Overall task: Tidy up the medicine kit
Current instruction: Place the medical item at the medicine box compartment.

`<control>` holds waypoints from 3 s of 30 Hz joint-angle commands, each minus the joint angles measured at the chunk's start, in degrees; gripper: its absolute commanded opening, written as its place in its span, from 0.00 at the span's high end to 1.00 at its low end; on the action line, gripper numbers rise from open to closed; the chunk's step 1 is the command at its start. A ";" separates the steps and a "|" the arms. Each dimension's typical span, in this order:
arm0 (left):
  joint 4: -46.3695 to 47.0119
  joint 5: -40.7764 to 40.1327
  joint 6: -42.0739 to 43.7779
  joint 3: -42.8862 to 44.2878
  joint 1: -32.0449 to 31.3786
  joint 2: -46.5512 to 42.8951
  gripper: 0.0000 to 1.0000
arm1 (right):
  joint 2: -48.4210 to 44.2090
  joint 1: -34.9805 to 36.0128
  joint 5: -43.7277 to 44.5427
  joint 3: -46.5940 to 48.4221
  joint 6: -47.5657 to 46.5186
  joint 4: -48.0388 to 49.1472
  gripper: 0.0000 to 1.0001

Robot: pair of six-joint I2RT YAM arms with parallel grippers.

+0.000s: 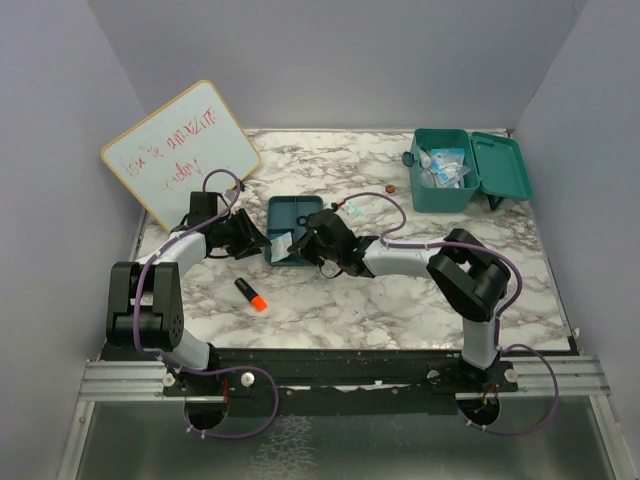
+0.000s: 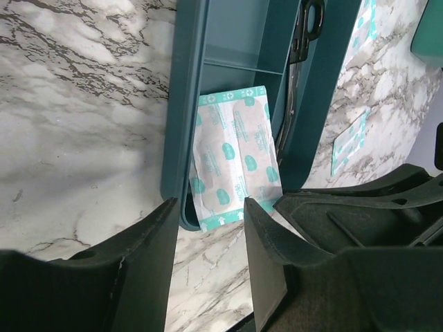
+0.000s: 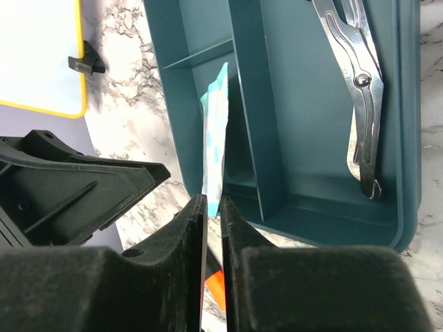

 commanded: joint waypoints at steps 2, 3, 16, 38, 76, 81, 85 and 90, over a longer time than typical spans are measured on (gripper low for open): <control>-0.37 -1.66 1.05 0.36 -0.26 -1.86 0.55 | 2.19 0.72 0.77 1.07 0.51 -1.24 0.85; -0.38 -1.70 1.09 0.36 -0.26 -1.93 0.55 | 2.42 0.78 0.65 1.04 0.74 -0.84 0.86; -0.73 -2.01 1.41 0.42 -0.26 -2.16 0.50 | 2.94 0.83 4.82 0.15 3.54 2.09 0.99; -1.02 -1.84 2.33 0.54 -0.26 -2.67 0.49 | -7.69 1.63 8.86 -3.17 -1.59 -6.81 0.68; -8.06 -20.69 12.67 1.94 -14.23 -23.00 0.01 | -20.14 -22.06 10.31 -14.46 -32.70 -19.81 0.49; -8.38 -20.57 12.69 1.82 -14.23 -22.89 0.01 | -15.78 -24.18 4.11 -10.18 -46.62 -18.83 0.49; -8.38 -19.71 12.78 1.60 -14.23 -22.83 0.01 | -12.25 -26.49 -5.24 -7.09 -53.60 -19.10 0.49; -8.01 -17.28 12.39 1.35 -14.31 -22.00 0.01 | -10.88 -28.18 -7.40 -5.23 -59.12 -20.81 0.56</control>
